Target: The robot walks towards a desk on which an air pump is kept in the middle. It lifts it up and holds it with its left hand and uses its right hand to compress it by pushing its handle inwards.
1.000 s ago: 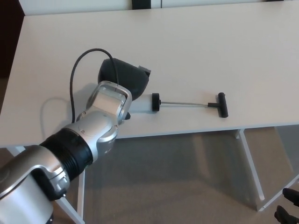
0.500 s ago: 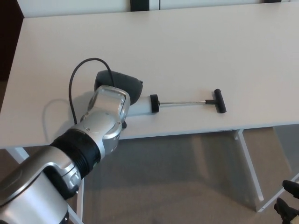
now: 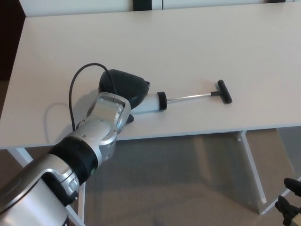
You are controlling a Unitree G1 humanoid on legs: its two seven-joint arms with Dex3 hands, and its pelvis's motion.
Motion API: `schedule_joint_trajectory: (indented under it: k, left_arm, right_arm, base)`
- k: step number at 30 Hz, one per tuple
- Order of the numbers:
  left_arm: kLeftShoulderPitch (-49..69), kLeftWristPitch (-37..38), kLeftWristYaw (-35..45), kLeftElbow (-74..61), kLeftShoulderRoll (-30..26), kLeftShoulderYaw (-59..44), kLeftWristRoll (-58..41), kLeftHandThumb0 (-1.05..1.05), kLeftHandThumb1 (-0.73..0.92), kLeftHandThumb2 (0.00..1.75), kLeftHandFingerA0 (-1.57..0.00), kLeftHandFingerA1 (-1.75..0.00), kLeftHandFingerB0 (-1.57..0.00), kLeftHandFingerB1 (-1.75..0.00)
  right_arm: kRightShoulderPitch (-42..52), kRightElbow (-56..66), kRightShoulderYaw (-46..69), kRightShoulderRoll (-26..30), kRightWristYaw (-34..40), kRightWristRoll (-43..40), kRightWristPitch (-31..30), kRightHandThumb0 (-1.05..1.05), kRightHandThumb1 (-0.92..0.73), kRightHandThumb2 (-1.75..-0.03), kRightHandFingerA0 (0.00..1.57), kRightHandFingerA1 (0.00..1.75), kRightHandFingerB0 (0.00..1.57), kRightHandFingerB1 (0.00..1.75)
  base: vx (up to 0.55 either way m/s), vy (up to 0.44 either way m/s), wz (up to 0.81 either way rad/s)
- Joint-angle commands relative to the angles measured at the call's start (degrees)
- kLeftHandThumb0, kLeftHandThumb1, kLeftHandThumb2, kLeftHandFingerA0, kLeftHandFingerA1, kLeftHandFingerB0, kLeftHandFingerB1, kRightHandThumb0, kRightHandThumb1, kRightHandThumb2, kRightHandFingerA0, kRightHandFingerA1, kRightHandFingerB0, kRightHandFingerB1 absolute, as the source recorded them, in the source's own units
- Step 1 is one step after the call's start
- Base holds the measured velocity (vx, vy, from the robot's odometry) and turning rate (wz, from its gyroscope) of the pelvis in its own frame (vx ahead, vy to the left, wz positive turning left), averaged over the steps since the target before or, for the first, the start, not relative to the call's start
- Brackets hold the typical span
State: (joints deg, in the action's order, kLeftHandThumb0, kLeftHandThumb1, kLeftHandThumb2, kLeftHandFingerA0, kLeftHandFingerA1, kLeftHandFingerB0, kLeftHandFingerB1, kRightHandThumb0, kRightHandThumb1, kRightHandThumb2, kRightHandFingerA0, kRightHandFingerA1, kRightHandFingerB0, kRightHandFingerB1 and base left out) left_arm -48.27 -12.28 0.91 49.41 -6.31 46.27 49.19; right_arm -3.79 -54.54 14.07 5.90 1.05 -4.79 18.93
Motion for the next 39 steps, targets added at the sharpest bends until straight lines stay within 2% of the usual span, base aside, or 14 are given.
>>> schedule_joint_trajectory:
  k: [1,8,12,13,15,16,19,24,25,29,30,31,32,39]
  left_arm:
    - [2.29,8.18,-6.79,3.18,-0.77,-0.19,-0.18,-0.28,0.6,0.58,-0.82,-1.37,-0.78,-0.53]
    - [2.93,8.57,-6.03,5.07,-0.1,-3.26,-2.59,-0.3,0.69,0.64,-0.83,-1.4,-0.71,-0.53]
    - [3.55,11.34,-6.18,4.06,-2.39,-4.82,-3.3,-0.28,0.68,0.62,-0.84,-1.34,-0.71,-0.53]
    - [3.53,12.36,-5.47,3.7,-3.46,-5.39,-3.83,-0.29,0.53,0.86,-0.9,-1.16,-0.68,-0.65]
    - [3.51,13.1,-4.93,3.43,-4.24,-5.82,-4.21,-0.29,0.53,0.86,-0.9,-1.16,-0.68,-0.65]
    - [3.52,13.72,-4.62,3.18,-4.95,-6.21,-4.53,-0.22,0.57,0.58,-0.82,-1.29,-0.77,-0.5]
    - [3.59,14.81,-4.62,2.73,-6.29,-6.68,-4.6,-0.2,0.57,0.58,-0.79,-1.3,-0.79,-0.54]
    - [3.14,15.61,-3.83,2.69,-7.75,-6.96,-4.39,-0.2,0.59,0.58,-0.76,-1.32,-0.78,-0.54]
    - [3.35,15.77,-3.92,2.67,-7.87,-6.95,-4.34,-0.23,0.59,0.59,-0.78,-1.34,-0.77,-0.5]
    - [3.92,15.64,-4.21,2.98,-7.44,-6.97,-4.47,-0.24,0.59,0.58,-0.79,-1.39,-0.79,-0.5]
    - [3.99,15.97,-4.37,3.11,-7.51,-7.05,-4.59,-0.23,0.61,0.59,-0.83,-1.2,-0.75,-0.5]
    - [4.02,16.26,-4.5,3.17,-7.61,-7.11,-4.67,-0.23,0.61,0.59,-0.83,-1.2,-0.75,-0.5]
    - [3.83,16.42,-4.31,3.21,-7.78,-7.02,-4.58,-0.22,0.6,0.58,-0.83,-1.18,-0.73,-0.48]
    - [2.78,16.25,-3.7,3.13,-8.21,-6.7,-3.99,-0.21,0.6,0.58,-0.79,-1.32,-0.75,-0.51]
  right_arm:
    - [-0.82,-0.29,0.68,1.01,0.62,-0.66,-0.8,-0.3,-0.61,-0.58,0.78,0.45,0.65,0.42]
    - [2.04,6.55,0.85,-0.81,-0.93,-2.44,-1.44,-0.26,-0.61,-0.58,0.8,0.45,0.67,0.43]
    - [14.98,30.06,-1.21,-4.69,-5.19,-6.96,-3.55,-0.34,-0.65,-0.59,0.69,0.43,0.59,0.4]
    - [23.38,40.19,-3.04,-4.88,-7.31,-8.52,-0.34,-0.45,-0.58,-0.94,0.59,0.61,0.44,0.54]
    - [29.52,47.59,-4.33,-5.05,-8.87,-9.65,1.95,-0.45,-0.58,-0.94,0.59,0.61,0.44,0.54]
    - [35.7,54.82,-5.53,-5.44,-9.05,-9.88,4.27,-0.52,-0.6,-0.95,0.64,0.61,0.48,0.54]
    - [44.98,66.2,-7.23,-6.35,-7.81,-9.36,9.22,-0.53,-0.62,-0.97,0.6,0.61,0.42,0.52]
    - [53.45,81.85,-7.14,-8.11,-4.77,-7.64,16.41,-0.59,-0.61,-0.98,0.5,0.57,0.33,0.48]
    - [54.05,87.08,-5.84,-7.73,-4.54,-7.63,17.55,-0.65,-0.79,-0.64,0.26,0.3,0.25,0.29]
    - [49.23,102.14,1.31,-6.26,-3.31,-6.75,17.82,-0.71,-0.81,-0.64,0.16,0.28,0.21,0.29]
    - [44.19,104.58,3.56,-5.31,-2.31,-5.4,16.11,-0.36,-0.48,-1.06,0.0,0.48,0.0,0.46]
    - [40.91,105.79,4.79,-4.68,-1.67,-4.49,14.84,-0.36,-0.48,-1.06,0.0,0.48,0.0,0.46]
    - [35.38,106.81,5.74,-3.52,-0.59,-3.11,12.21,-0.72,-0.8,-0.65,0.19,0.27,0.21,0.28]
    - [15.88,104.64,6.44,1.39,2.75,0.34,0.5,-0.69,-0.8,-0.65,0.18,0.27,0.19,0.28]
  base:
    - [0.0,0.0,0.0]
    - [0.0,0.0,0.0]
    - [0.0,0.0,0.0]
    - [0.0,0.0,0.0]
    - [0.0,0.0,0.0]
    - [0.0,0.0,0.0]
    - [0.0,0.0,0.0]
    - [0.0,0.0,0.0]
    - [0.0,0.0,0.0]
    - [0.0,0.0,0.0]
    - [0.0,0.0,0.0]
    - [0.0,0.0,0.0]
    - [0.0,0.0,0.0]
    - [0.0,0.0,0.0]
